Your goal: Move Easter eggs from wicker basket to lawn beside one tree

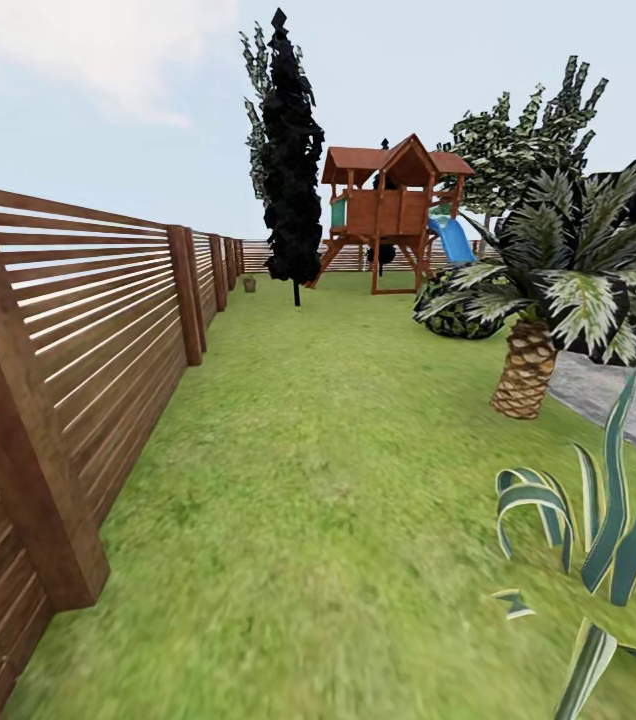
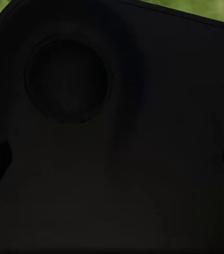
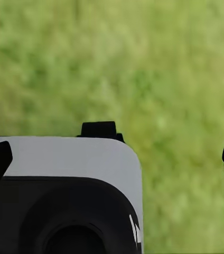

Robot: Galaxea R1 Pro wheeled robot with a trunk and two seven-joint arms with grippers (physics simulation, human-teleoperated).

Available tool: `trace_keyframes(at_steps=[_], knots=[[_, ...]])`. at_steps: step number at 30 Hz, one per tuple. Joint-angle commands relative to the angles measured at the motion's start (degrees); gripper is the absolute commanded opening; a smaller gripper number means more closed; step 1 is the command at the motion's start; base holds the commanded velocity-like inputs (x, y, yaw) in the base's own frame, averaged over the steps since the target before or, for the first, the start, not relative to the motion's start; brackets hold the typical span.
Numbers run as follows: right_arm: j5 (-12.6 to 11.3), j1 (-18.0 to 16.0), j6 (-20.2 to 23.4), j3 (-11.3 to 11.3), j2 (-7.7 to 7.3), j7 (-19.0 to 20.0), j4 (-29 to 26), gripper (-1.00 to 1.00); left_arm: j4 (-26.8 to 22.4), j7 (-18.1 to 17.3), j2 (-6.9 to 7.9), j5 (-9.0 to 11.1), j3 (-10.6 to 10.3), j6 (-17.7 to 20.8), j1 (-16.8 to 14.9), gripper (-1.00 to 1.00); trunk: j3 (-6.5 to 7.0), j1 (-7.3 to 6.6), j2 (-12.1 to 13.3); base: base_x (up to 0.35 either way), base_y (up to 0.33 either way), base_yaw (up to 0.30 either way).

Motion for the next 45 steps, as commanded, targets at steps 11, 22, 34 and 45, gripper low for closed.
trace_keyframes(at_steps=[11,22,34,45], knots=[[0.1,0.0,-0.2,-0.3,0.01,0.0,0.1,1.0,-0.1,-0.4,-0.01,0.6,0.2,0.0,0.0,1.0,-0.05,0.02,0.0,0.203,0.0,0.182],[0.1,-0.1,-0.2,-0.3,0.01,0.0,0.1,1.0,-0.1,-0.3,-0.01,0.6,0.2,0.0,0.0,1.0,-0.05,0.02,0.0,0.202,0.0,0.02],[0.1,0.0,-0.2,-0.3,0.08,0.0,0.1,1.0,-0.1,-0.3,-0.01,0.6,0.2,0.0,0.0,1.0,-0.05,0.02,0.0,0.202,0.0,0.001],[0.1,0.0,-0.2,-0.3,0.05,0.0,0.1,1.0,-0.1,-0.3,-0.01,0.6,0.2,0.0,0.0,1.0,-0.05,0.02,0.0,0.237,0.012,0.0]])
